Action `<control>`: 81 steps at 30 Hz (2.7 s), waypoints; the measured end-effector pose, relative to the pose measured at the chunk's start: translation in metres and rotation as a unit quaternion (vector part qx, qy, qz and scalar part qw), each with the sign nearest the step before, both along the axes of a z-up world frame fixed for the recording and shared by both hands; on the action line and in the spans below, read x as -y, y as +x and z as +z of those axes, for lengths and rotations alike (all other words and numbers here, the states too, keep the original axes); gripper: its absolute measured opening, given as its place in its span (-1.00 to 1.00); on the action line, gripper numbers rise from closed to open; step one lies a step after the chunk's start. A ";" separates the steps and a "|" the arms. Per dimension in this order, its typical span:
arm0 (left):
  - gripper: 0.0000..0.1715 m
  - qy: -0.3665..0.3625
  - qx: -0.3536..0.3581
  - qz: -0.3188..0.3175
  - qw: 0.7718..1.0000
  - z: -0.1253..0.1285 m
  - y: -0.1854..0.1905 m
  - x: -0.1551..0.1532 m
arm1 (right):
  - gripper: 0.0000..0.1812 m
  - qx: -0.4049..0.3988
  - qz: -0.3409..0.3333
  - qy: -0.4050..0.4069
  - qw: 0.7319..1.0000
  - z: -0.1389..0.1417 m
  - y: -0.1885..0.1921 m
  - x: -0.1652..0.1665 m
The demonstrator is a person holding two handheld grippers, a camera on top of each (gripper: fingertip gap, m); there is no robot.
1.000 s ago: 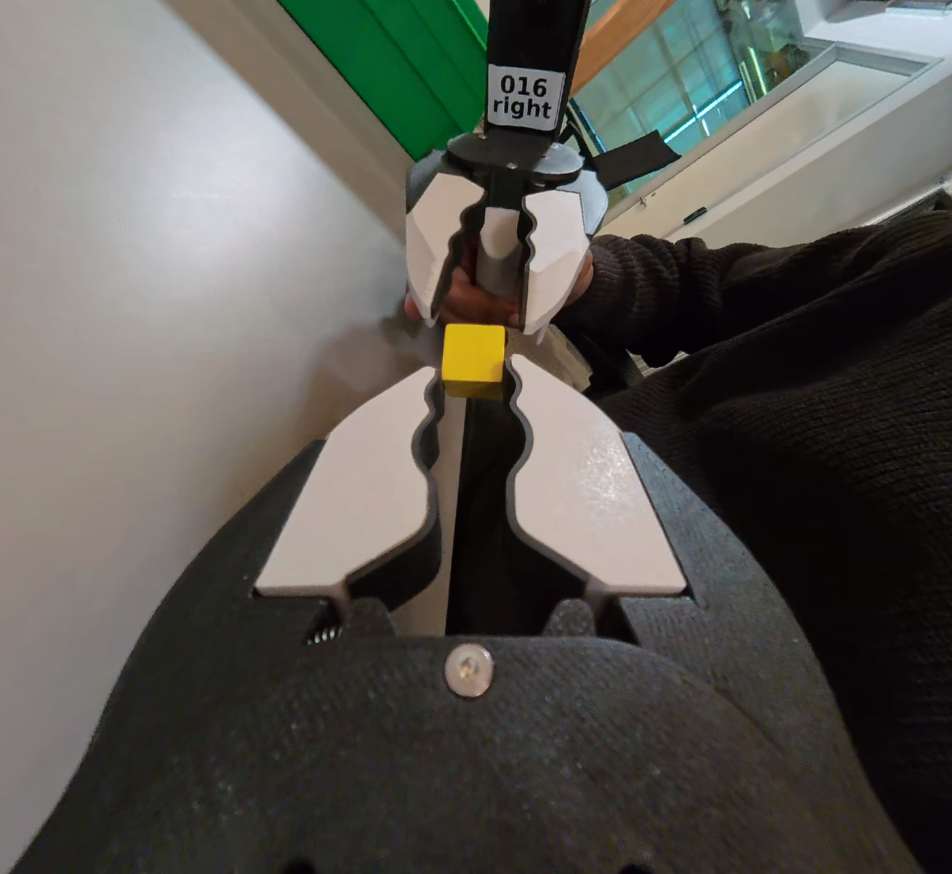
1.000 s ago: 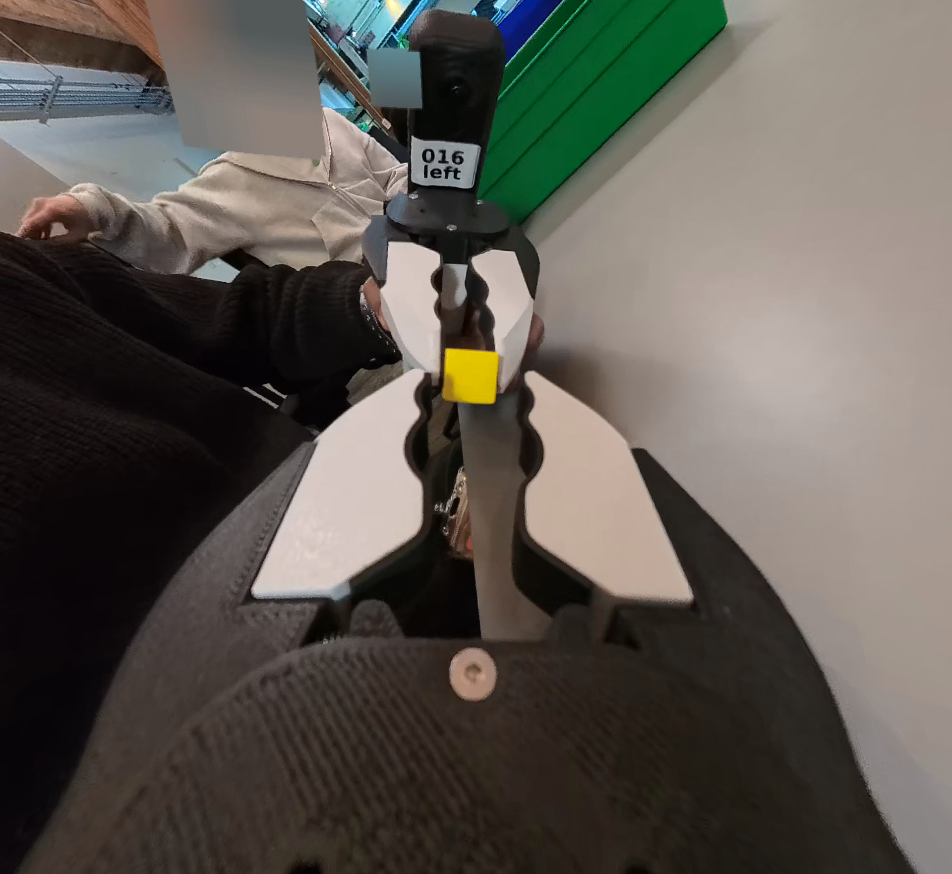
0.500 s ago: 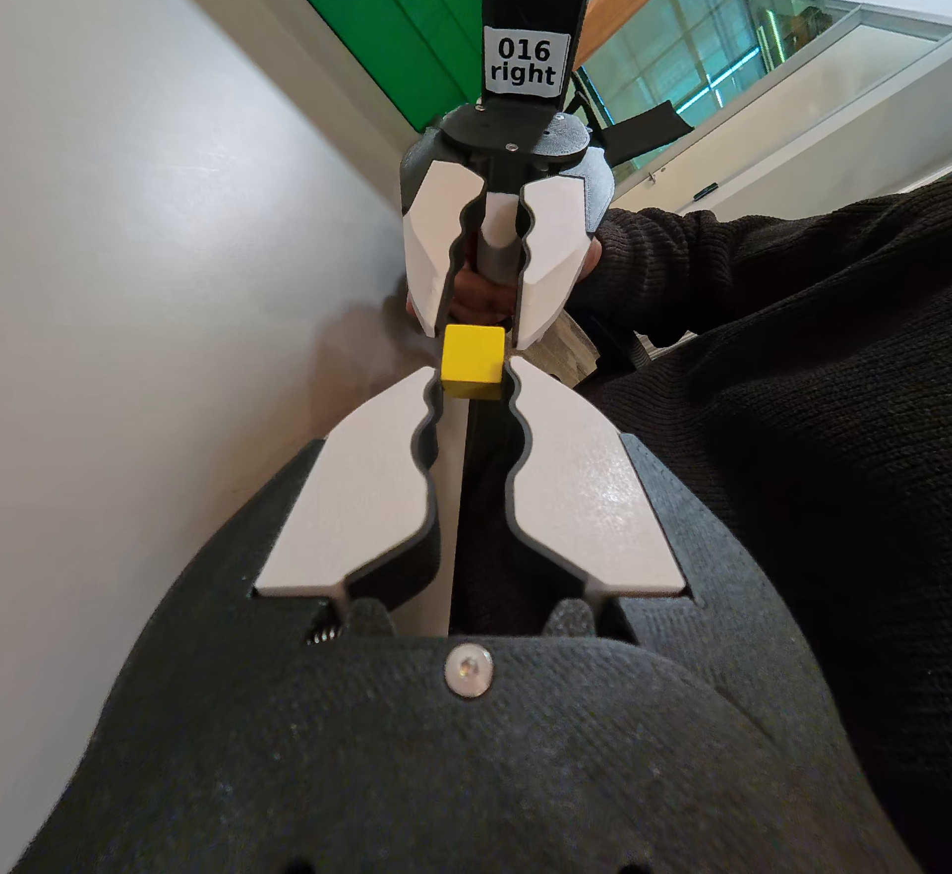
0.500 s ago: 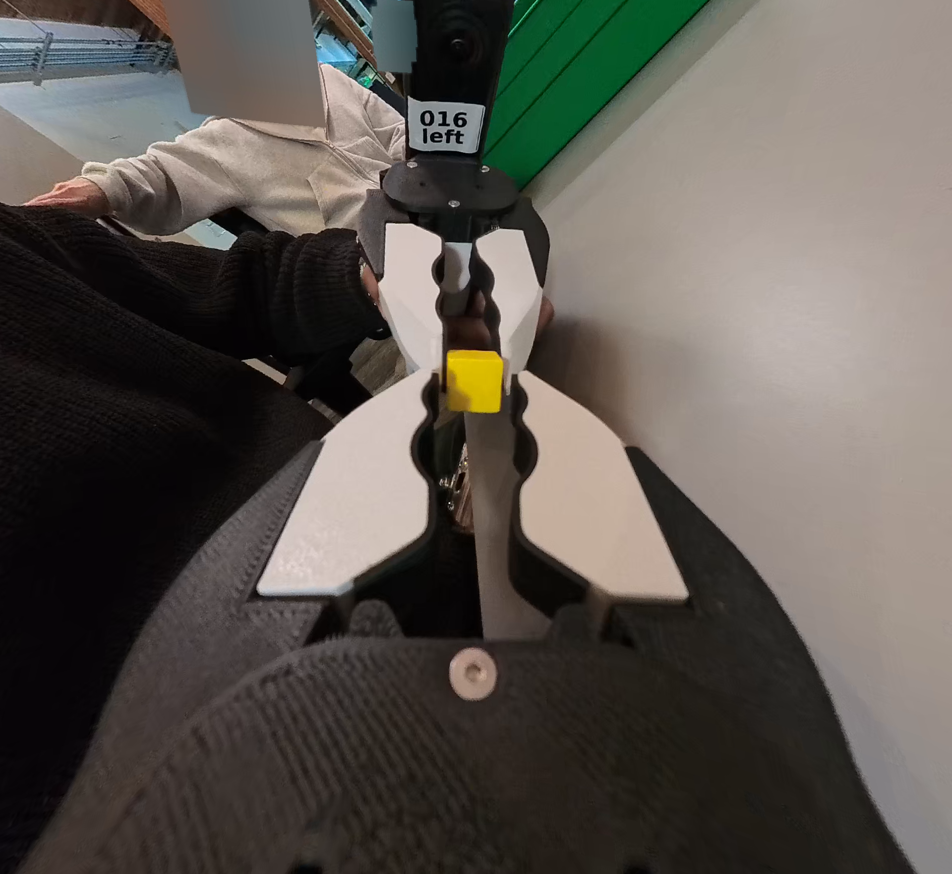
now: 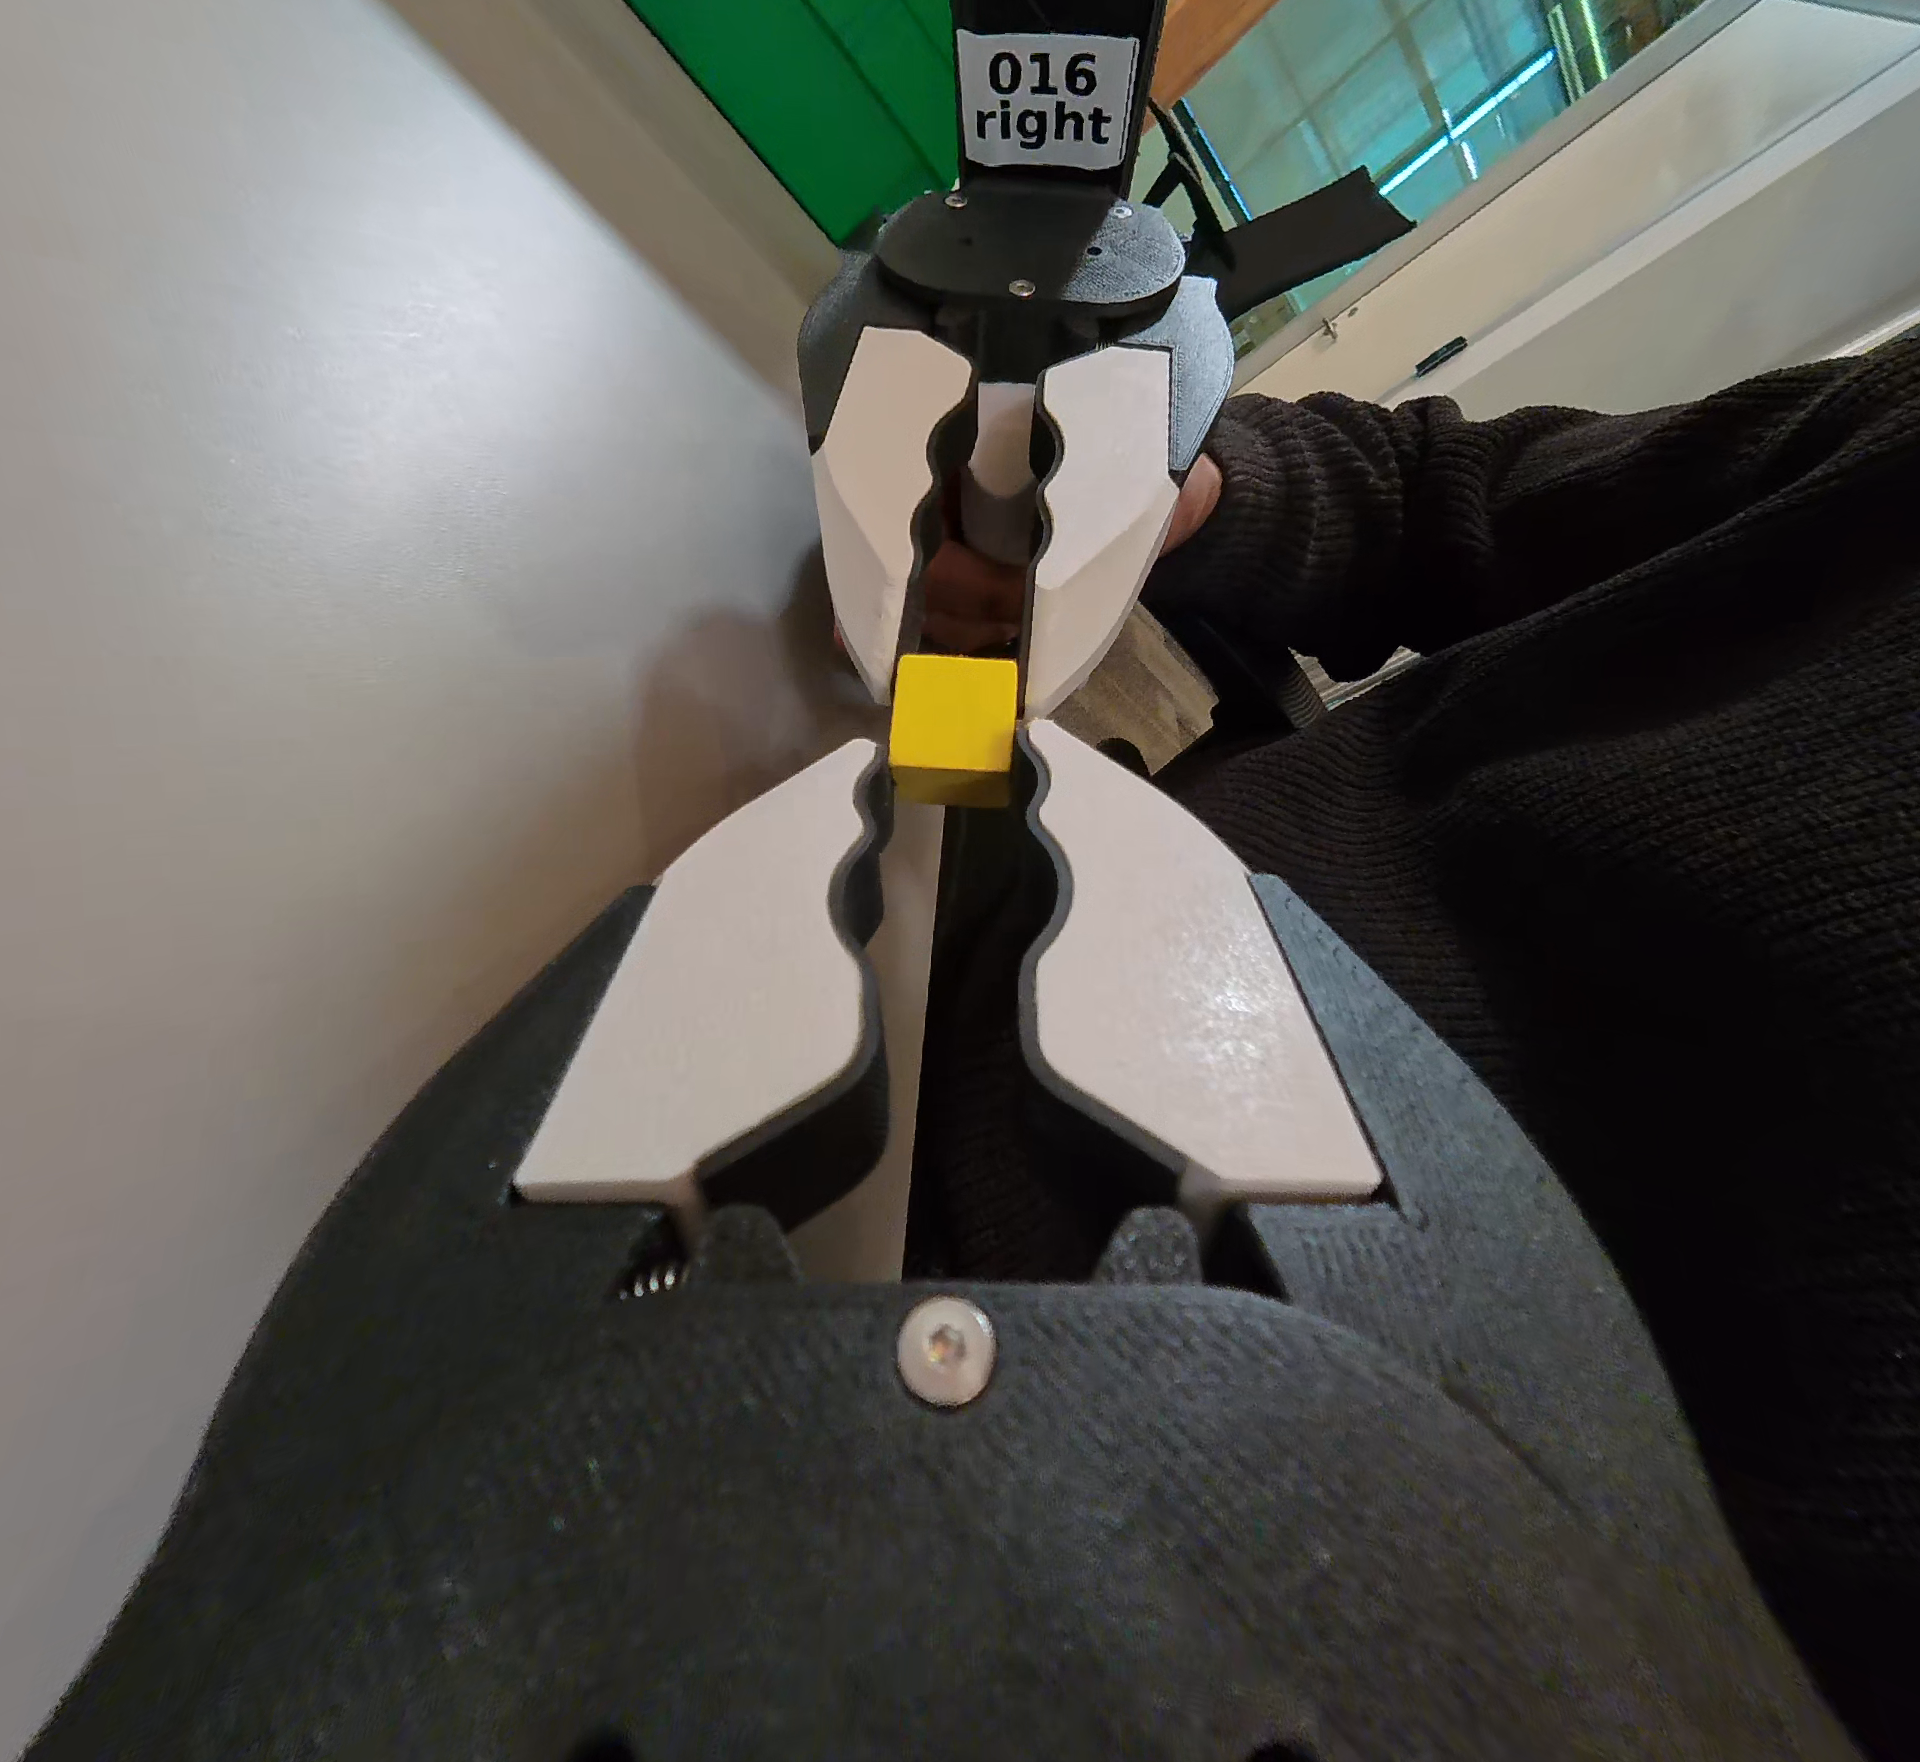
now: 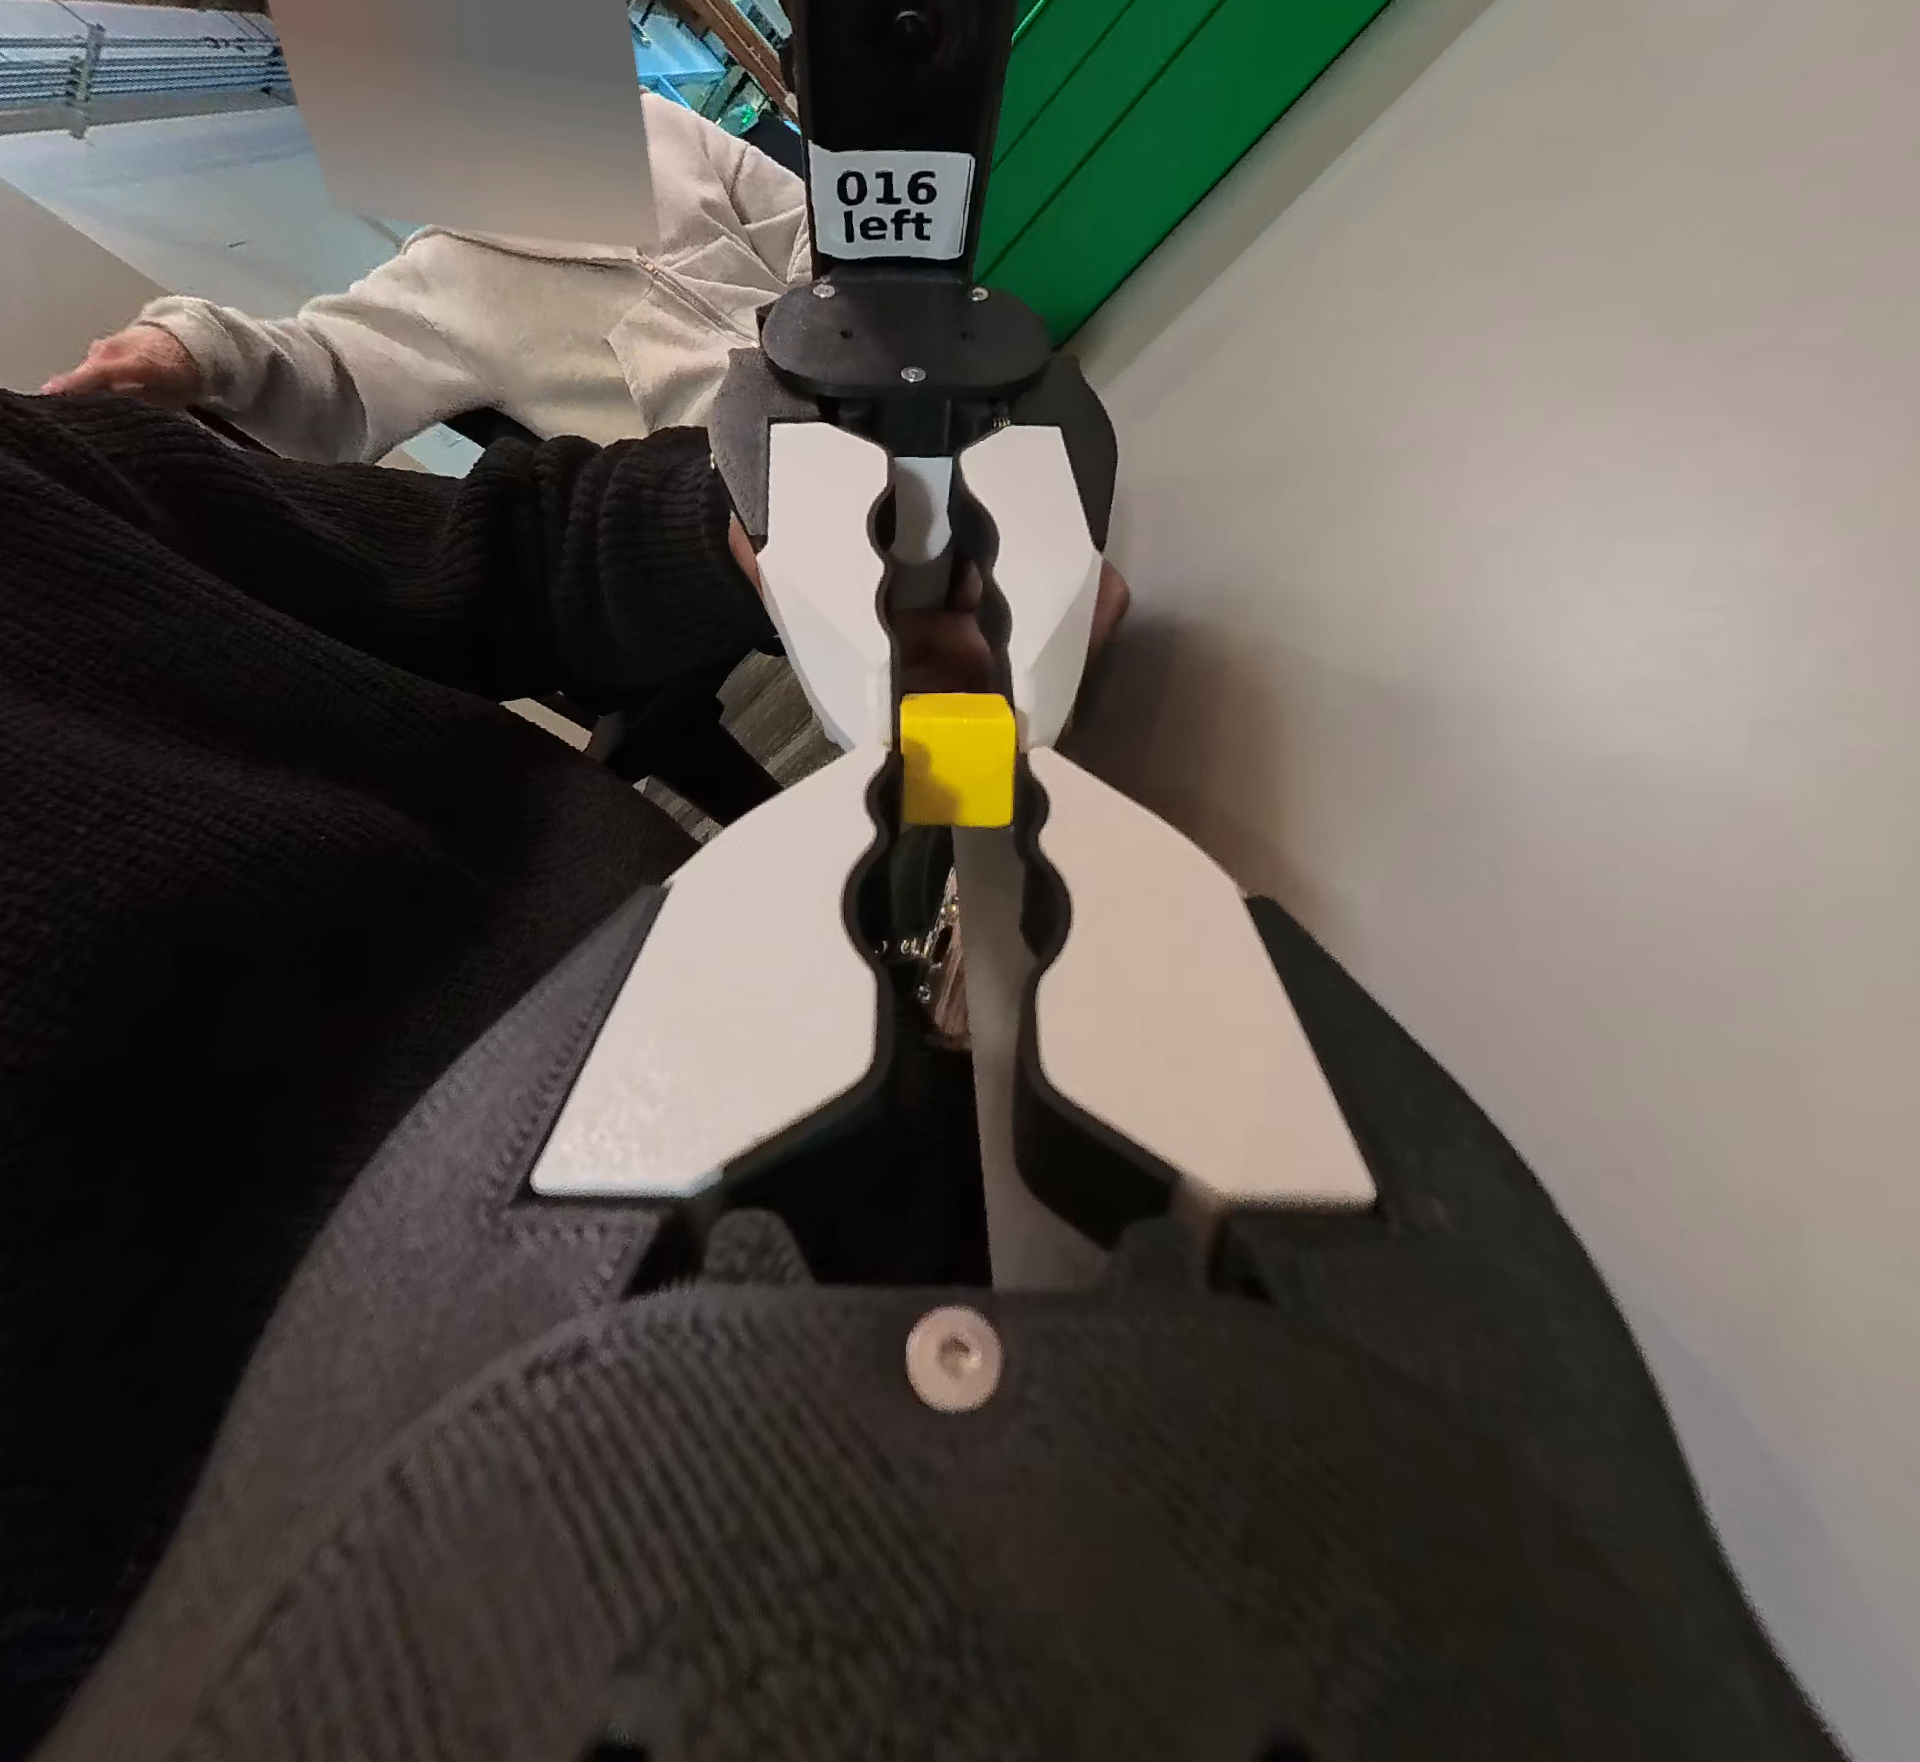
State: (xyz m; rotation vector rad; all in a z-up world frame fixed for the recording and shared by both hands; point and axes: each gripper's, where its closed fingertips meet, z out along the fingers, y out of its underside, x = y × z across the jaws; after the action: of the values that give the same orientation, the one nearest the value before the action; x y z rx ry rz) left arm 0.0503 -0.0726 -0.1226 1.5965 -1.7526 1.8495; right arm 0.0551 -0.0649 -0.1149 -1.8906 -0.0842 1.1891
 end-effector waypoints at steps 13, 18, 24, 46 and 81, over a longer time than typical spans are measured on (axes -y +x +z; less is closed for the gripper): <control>-0.65 -0.004 0.001 0.000 1.000 0.000 0.000 0.002 | -0.77 -0.031 -0.016 0.000 0.999 0.007 0.008 -0.002; -0.66 -0.026 0.004 0.002 1.000 0.005 0.000 0.001 | -0.77 -0.052 -0.023 -0.001 0.998 0.010 0.011 -0.002; -0.66 -0.054 0.008 0.014 0.998 0.011 0.003 -0.004 | -0.77 -0.059 -0.026 0.003 0.998 0.013 0.014 -0.003; -0.67 0.019 0.008 -0.006 1.000 -0.006 0.004 0.002 | -0.77 0.562 -0.182 -0.034 0.806 0.099 0.359 0.143; -0.69 -0.015 -0.009 0.028 0.999 -0.007 0.016 -0.004 | -0.63 0.696 0.240 -0.309 0.602 -0.045 0.437 0.211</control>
State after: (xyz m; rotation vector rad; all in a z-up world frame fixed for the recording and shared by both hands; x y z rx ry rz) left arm 0.0664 -0.0684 -0.1295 1.6619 -1.6828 1.8712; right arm 0.4920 -0.2756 -0.1601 -3.1046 -1.2179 -0.4238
